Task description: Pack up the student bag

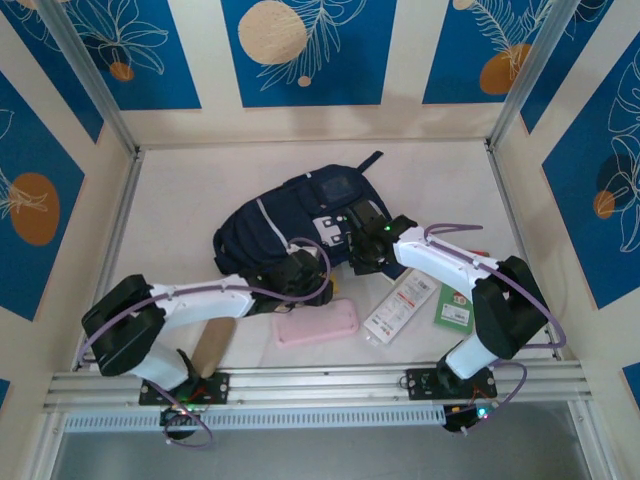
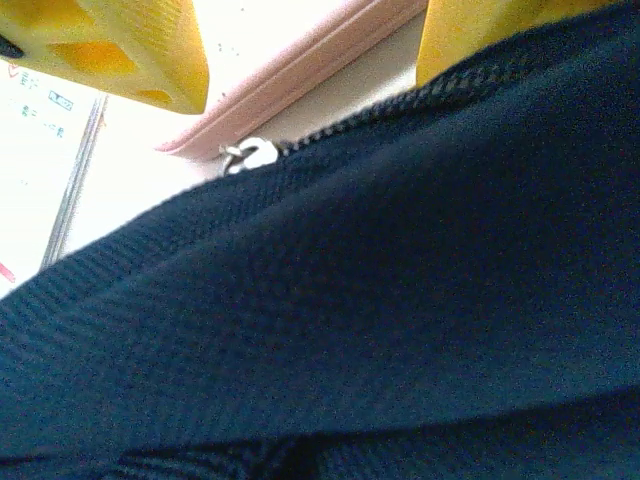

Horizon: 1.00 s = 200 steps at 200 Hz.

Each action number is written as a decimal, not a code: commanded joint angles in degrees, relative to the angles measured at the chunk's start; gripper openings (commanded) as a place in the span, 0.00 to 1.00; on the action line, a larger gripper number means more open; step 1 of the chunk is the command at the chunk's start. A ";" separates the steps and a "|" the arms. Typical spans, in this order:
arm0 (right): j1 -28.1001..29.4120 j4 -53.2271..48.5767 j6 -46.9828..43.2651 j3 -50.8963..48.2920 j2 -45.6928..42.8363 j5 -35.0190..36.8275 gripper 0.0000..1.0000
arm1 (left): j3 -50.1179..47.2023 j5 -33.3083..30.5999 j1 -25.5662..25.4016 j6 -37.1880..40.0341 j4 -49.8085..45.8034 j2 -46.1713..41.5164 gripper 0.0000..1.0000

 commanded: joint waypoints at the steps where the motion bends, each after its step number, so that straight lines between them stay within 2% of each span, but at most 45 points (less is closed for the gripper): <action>1: 0.67 2.45 16.68 0.75 -1.21 -3.69 0.00 | 3.41 -4.83 -0.51 2.38 0.76 1.42 0.55; 31: 0.67 2.97 16.51 0.27 -1.13 -3.82 0.00 | 4.82 -9.44 -0.44 4.09 0.27 1.95 0.50; 59: 0.76 3.56 16.32 0.09 -0.70 -4.49 0.00 | 6.31 -11.07 -0.42 5.51 0.33 2.90 0.42; 101: 0.67 3.67 16.06 -0.08 -0.78 -4.18 0.00 | 6.24 -13.15 -0.42 7.06 0.37 2.69 0.17; 143: 0.41 4.19 15.98 -0.85 -0.86 -3.96 0.00 | 4.66 -14.44 -0.33 8.87 -0.03 0.48 0.00; 200: -0.58 4.08 14.06 -2.55 -1.90 -2.47 0.00 | 1.61 -12.47 0.43 10.15 -2.30 -3.89 0.00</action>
